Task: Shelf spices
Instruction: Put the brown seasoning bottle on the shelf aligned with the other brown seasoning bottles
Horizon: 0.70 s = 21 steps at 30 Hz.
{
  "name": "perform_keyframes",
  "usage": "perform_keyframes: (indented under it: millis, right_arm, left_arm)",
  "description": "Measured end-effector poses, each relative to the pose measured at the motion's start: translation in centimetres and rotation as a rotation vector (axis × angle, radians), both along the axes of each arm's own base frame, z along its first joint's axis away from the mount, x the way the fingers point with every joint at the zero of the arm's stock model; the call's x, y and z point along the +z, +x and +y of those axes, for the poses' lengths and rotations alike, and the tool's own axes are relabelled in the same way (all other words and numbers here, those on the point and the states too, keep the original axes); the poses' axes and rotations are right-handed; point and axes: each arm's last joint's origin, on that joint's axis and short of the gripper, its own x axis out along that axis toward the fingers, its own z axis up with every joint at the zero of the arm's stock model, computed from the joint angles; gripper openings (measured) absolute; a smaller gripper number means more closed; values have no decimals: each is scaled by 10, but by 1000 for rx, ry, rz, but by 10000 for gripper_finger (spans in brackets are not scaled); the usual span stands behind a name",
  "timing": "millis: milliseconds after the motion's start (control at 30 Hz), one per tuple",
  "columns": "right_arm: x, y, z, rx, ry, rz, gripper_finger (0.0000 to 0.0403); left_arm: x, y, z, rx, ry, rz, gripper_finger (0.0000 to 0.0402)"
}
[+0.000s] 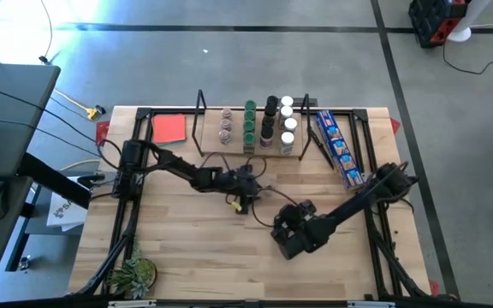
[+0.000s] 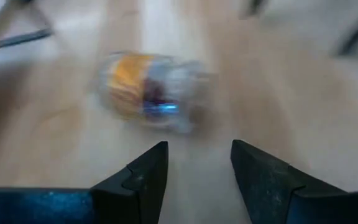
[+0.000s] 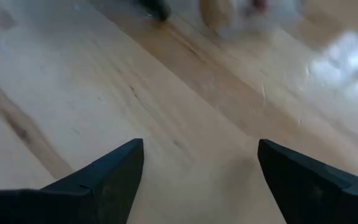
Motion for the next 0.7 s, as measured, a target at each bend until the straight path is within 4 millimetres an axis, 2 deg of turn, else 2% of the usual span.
perform_keyframes:
  millis: [167,267,400,500,700]
  right_arm:
    - [11,2,-7,148,-30,107,312]
    - [19,-2,-19,160,-60,176,312]
    - [22,-4,-34,131,-45,278,312]
    - [21,-5,-40,175,-52,324,312]
    - [19,4,-51,337,-51,358,311]
  left_arm:
    - [8,3,-30,-188,-20,-26,174]
    - [12,2,-48,-256,3,-38,174]
    - [15,-6,-66,-222,80,6,174]
    - [21,-11,-70,-163,131,42,174]
    - [19,-19,-59,-104,110,139,174]
